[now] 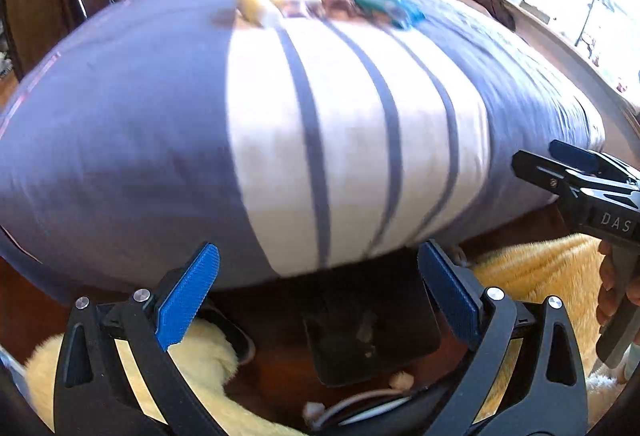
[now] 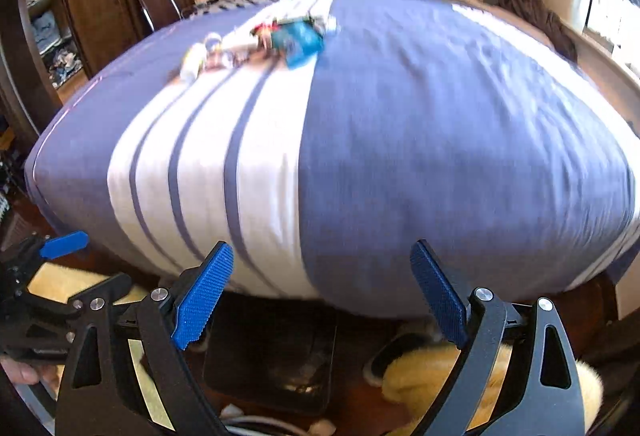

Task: Collect trash
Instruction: 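Raise both open grippers back up over the bed items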

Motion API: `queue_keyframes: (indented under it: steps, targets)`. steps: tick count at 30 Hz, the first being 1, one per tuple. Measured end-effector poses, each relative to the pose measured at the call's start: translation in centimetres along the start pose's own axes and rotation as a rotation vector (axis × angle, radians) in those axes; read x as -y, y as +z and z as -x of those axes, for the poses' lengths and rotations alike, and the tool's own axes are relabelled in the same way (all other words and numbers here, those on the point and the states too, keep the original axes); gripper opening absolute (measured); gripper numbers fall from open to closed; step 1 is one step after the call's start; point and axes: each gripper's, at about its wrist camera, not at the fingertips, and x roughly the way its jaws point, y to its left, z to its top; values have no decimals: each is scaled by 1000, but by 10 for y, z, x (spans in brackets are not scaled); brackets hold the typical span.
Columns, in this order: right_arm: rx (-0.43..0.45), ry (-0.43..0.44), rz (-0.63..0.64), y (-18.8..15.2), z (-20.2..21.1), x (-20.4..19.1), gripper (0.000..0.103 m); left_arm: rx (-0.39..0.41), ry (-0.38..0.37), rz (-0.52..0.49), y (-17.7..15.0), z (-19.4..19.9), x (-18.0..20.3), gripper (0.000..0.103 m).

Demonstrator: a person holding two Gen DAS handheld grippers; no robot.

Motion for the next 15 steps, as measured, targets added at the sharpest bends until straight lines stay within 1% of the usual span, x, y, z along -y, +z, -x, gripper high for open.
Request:
queue_keyframes:
  steps: [7, 12, 15]
  targets:
    - [59, -13, 4, 40, 3, 4, 91, 56, 47, 10, 42, 9, -17, 94]
    - [72, -9, 21, 72, -16, 1, 91, 89, 82, -1, 74, 5, -28, 95]
    - [68, -1, 25, 89, -34, 1, 91, 99, 128, -20, 92, -2, -32, 95]
